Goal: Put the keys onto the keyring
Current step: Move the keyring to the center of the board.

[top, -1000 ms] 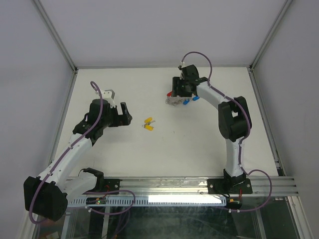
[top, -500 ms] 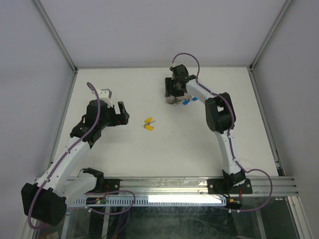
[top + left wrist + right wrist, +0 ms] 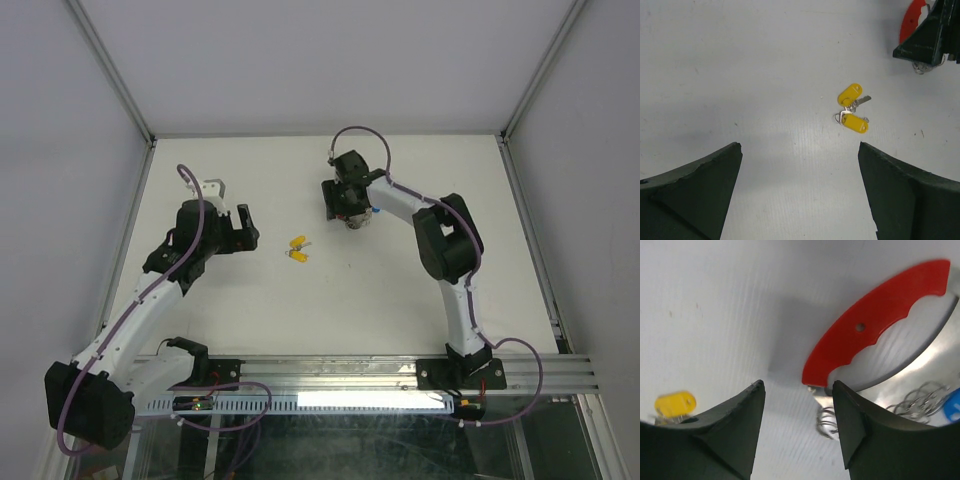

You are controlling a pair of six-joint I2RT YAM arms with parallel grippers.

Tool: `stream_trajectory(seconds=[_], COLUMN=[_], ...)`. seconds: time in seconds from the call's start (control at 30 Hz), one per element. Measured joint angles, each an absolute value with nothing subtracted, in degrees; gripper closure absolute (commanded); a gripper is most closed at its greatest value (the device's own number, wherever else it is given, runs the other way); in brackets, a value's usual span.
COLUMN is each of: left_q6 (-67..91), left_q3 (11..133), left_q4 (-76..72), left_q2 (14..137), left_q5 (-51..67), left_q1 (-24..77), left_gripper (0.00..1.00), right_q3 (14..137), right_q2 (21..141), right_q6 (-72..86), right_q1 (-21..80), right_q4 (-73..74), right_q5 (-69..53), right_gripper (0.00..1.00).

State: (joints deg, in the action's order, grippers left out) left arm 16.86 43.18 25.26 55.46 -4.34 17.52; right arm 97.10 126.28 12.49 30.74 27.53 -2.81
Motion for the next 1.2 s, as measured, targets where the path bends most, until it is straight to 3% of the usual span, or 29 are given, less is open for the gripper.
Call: stream_trajectory(seconds=[0.43,0.77,1.0,1.2], left_q6=[16.8,16.8,16.7,15.8], left_q3=[43.2,43.2,43.2,43.2], left_q4=[25.3,25.3,25.3,25.4], left_q2=[57.6,53.9,54.0,55.3], left_q5=[-2.5,-3.1,-3.1,-2.8], left_q1=[17.5,17.5,17.5,17.5], left_gripper=[0.01,0.01,0.01,0.01], right_q3=[67.4,50.3,47.2,52.2], right_q2=[104.6,88.0,70.0,64.2], right_q6=[14.4,25.8,32.2,32.5], right_q1=[39.7,53.0,55.7,49.1], right_q4=[28.3,32.3,37.4,37.3], right_q5=[-3.7,-2.2,1.3,7.8], right_gripper=[0.39,0.37,0.33,0.44])
